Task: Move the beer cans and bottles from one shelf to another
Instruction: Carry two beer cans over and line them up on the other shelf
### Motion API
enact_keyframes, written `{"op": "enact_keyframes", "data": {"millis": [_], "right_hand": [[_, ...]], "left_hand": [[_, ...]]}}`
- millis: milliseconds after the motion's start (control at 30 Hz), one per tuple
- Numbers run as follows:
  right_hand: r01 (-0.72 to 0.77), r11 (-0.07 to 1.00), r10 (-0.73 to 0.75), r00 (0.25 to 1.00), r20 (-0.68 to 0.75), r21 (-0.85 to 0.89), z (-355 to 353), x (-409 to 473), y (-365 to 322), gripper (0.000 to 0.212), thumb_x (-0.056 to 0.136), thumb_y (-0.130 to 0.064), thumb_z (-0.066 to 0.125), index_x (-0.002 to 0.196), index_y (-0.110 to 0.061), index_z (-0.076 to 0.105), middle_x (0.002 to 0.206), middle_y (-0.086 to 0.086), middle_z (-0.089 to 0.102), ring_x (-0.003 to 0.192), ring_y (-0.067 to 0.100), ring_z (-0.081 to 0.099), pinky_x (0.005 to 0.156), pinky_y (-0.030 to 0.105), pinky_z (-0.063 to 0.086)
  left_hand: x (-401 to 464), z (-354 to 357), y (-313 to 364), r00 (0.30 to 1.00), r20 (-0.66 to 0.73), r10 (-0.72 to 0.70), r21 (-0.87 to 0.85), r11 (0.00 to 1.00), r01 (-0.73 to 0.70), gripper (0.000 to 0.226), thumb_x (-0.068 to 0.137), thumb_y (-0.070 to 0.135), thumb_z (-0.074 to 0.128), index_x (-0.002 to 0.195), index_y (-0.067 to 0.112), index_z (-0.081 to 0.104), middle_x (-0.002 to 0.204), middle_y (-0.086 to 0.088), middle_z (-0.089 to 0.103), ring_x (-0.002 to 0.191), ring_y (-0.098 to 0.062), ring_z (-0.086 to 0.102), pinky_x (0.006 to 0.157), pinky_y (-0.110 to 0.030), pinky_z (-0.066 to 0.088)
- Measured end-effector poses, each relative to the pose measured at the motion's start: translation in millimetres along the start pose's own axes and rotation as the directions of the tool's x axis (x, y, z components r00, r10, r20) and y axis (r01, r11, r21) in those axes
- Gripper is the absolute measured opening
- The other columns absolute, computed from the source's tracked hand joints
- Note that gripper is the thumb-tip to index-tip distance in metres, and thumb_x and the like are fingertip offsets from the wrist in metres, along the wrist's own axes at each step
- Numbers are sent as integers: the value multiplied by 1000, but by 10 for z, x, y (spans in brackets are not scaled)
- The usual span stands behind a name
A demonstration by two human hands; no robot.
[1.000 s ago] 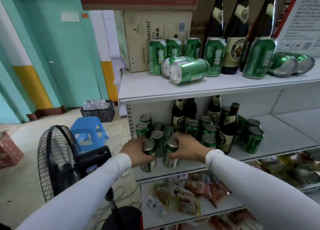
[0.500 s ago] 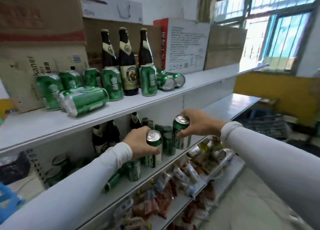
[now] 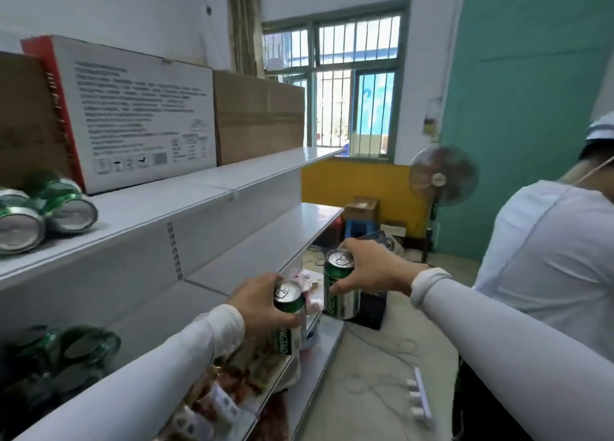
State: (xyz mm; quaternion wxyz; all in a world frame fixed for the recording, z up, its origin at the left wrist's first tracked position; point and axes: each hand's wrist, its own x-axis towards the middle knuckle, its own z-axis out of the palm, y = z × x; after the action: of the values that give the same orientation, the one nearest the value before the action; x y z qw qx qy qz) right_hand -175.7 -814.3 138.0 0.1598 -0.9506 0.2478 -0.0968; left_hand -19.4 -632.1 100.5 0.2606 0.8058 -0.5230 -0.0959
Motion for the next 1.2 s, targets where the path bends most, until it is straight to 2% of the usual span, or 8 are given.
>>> {"op": "enact_keyframes", "data": {"millis": [267,467,567,633,767,867,1033,1200], "right_hand": [[-146,989,146,989,-4,8,30,856,1500,80,62,-61,81,123,-21,50,115,-3,60,98,15,57,85,33,51],[-253,967,253,967,-36,-20,-332,1885,2545,80,56,-64,82,118,-22,53,109,-3,64,97,17,62,86,37,55],[-289,956,293,952,-92,55,-577,2254,2964,76,64,-46,87,124,-17,51,115,0,65,100,16,62,86,29,54],[-294,955,297,952,-80,39,-703,2481,3258,76,66,-45,87,127,-16,50,116,-1,63,98,14,60,81,22,51],[-317,948,318,945,-70,21,-821,3040,3902,72,65,-48,86,122,-20,51,113,-1,65,99,17,62,83,30,55],[-297,954,299,954,-36,40,-773,3549,4429,77,64,-48,86,125,-19,50,116,0,63,101,17,61,85,30,55],[-213,976,212,977,27,41,-781,4531,5129,84,63,-54,85,130,-20,48,117,-2,64,100,15,61,86,29,53],[-94,993,88,993,83,73,-811,5655,5483,81,65,-54,84,130,-25,46,114,-5,63,101,15,61,89,33,54]], "left_hand": [[1926,637,186,986,85,145,20,989,-147,47,60,47,78,97,27,59,92,8,67,83,-11,63,77,-28,54],[3687,1045,218,966,141,218,-5,976,-219,58,50,61,71,96,30,54,92,10,64,83,-11,60,72,-26,50],[4488,1139,345,955,150,257,-40,966,-254,67,52,58,75,109,27,55,103,10,65,88,-10,60,77,-26,49],[4945,1245,435,950,158,271,-52,963,-266,70,57,52,78,117,24,53,104,11,61,91,-10,57,79,-23,46],[5801,1517,549,942,170,289,-61,957,-282,64,64,45,80,117,21,54,96,13,57,83,-6,53,61,-7,36],[6378,1761,594,948,167,271,-24,962,-271,58,66,44,79,114,23,54,94,14,54,81,-6,50,55,-4,31],[7284,1989,471,975,153,162,-15,987,-162,59,59,49,78,109,24,57,97,10,64,90,-12,61,79,-27,51],[7961,1865,166,997,65,29,5,1000,-29,58,63,47,79,110,23,55,95,10,62,89,-13,61,80,-28,51]]}}
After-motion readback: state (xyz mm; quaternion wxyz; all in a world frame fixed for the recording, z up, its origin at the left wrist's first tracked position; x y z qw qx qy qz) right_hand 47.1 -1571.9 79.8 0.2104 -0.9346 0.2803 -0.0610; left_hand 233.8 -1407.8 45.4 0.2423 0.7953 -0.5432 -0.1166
